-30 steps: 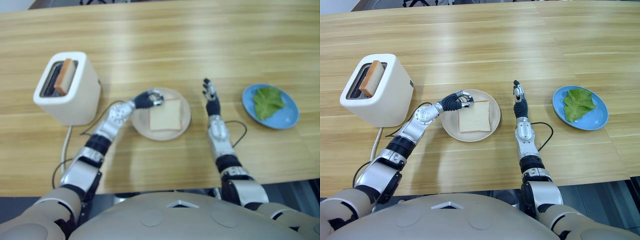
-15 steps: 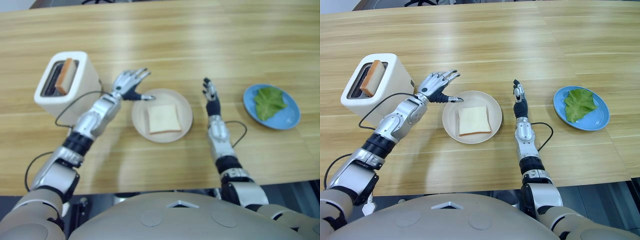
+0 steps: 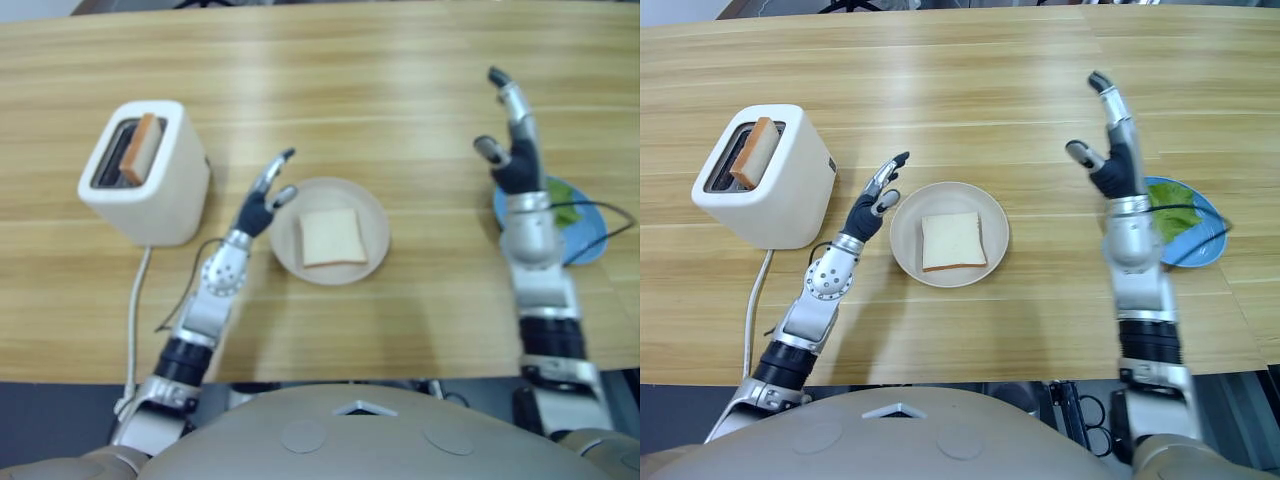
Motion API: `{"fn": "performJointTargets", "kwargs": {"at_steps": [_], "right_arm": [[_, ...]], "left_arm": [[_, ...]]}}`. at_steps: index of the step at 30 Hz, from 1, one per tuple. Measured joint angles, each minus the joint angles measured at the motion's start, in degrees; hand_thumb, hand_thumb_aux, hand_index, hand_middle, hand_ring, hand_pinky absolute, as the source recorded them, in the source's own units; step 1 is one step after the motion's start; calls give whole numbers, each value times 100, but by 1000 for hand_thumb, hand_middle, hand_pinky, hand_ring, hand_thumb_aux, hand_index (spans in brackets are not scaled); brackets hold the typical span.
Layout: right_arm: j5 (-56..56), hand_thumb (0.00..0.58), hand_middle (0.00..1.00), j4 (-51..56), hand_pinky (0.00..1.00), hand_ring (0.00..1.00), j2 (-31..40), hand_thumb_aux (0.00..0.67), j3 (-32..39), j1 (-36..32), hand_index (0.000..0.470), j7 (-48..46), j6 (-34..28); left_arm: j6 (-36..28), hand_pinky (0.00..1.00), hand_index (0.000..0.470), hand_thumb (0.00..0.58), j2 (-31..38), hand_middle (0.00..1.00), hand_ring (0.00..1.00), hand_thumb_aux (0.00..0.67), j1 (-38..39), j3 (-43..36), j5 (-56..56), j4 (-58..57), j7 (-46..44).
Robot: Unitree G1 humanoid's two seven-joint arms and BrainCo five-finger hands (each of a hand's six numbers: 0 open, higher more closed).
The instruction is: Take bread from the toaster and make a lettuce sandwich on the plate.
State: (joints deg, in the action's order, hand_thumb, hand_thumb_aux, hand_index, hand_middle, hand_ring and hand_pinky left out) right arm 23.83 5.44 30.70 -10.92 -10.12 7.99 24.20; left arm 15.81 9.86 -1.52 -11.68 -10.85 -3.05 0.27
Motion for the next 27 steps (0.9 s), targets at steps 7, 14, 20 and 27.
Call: {"fn": "performJointTargets", "kwargs": {"at_steps": [7,14,20,27], "right_arm": [[1969,0,0,2438,0,0,2150,0,669,-636,0,781,-626],[2751,0,0,5414,0,0,2574,0,2012,-1653,0,1051,-1065],[2757,0,0,6214,0,0,2524,0,2562,-1966,0,1160,-1086],[2726,0,0,6648,0,0,2299,0,2966,-2012,0,1234,-1172]], "left_arm": [[266,0,0,0,-244,0,0,0,233,26,8,-170,73],[339,0,0,0,-403,0,0,0,288,36,87,-141,-52],[340,0,0,0,-492,0,0,0,312,-32,87,-111,-139],[339,0,0,0,-485,0,0,0,322,-36,63,-74,-163]]}}
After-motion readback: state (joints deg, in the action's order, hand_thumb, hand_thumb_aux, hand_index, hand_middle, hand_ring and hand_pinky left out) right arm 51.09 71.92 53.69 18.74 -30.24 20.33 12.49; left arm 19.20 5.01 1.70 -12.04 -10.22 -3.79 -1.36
